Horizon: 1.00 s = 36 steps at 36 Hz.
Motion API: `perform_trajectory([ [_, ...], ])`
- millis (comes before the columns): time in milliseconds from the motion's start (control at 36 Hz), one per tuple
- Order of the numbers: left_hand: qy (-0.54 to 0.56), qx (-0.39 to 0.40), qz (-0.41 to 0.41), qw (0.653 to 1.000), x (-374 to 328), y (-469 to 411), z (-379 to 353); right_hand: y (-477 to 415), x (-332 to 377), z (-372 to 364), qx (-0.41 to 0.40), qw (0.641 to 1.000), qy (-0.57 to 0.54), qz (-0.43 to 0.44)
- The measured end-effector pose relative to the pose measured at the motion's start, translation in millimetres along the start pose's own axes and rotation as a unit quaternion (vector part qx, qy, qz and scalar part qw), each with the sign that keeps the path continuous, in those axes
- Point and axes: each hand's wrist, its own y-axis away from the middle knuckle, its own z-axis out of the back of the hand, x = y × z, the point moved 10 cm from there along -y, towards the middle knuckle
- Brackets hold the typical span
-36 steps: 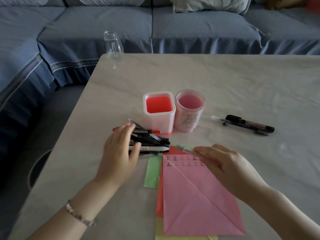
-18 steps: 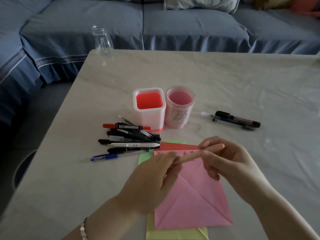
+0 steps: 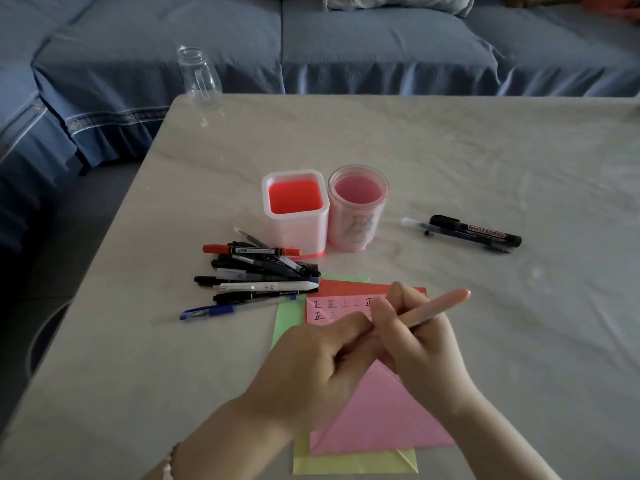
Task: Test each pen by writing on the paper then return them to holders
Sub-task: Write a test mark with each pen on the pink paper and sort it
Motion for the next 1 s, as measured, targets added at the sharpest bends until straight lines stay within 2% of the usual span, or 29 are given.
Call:
perform_trajectory([
  [83,-0.024,0.02,-0.001,1.0,5.9,4.3,-5.2,2.3,7.5,3.3,0.007,0.999,0.031,0.031],
  [139,-0.04,0.023,0.02,0.999,14.9,7.5,-3.2,2.2,8.1,18.2,-0.05,0.998,0.001,0.028],
  [194,-0.068,0.006,0.085,0.994,35.0,11.8,4.3,2.7,4.0,40.2,-0.122,0.992,-0.029,0.008],
  [278,-0.152,-0.032,0.177,0.972,76.7,25.8,18.3,4.2,-6.3,63.8,-0.175,0.984,-0.011,-0.03],
  [361,-0.277,-0.061,0.103,0.953,91.2,33.2,23.4,8.9,-20.4,76.4,-0.194,0.978,-0.012,-0.072],
  [417,-0.328,-0.08,0.097,0.936,101.8,39.7,24.7,11.4,-25.9,79.9,-0.198,0.976,-0.016,-0.087],
  [528,-0.376,-0.115,0.098,0.914,103.0,40.7,23.7,14.2,-30.8,85.6,-0.206,0.974,-0.011,-0.095],
  [583,-0.366,-0.119,0.082,0.919,89.8,34.9,16.8,14.0,-31.1,88.7,-0.21,0.974,-0.01,-0.089],
  [722,-0.292,-0.032,0.006,0.956,56.0,13.0,-33.7,11.1,-34.1,101.3,-0.221,0.973,-0.009,-0.067],
  [889,-0.315,0.101,-0.002,0.944,68.6,3.0,-83.2,-2.7,-40.3,110.4,-0.207,0.976,-0.031,-0.054],
  [1000,-0.32,0.131,0.012,0.938,80.0,3.3,-90.3,-12.2,-38.2,114.8,-0.218,0.975,0.01,-0.026],
])
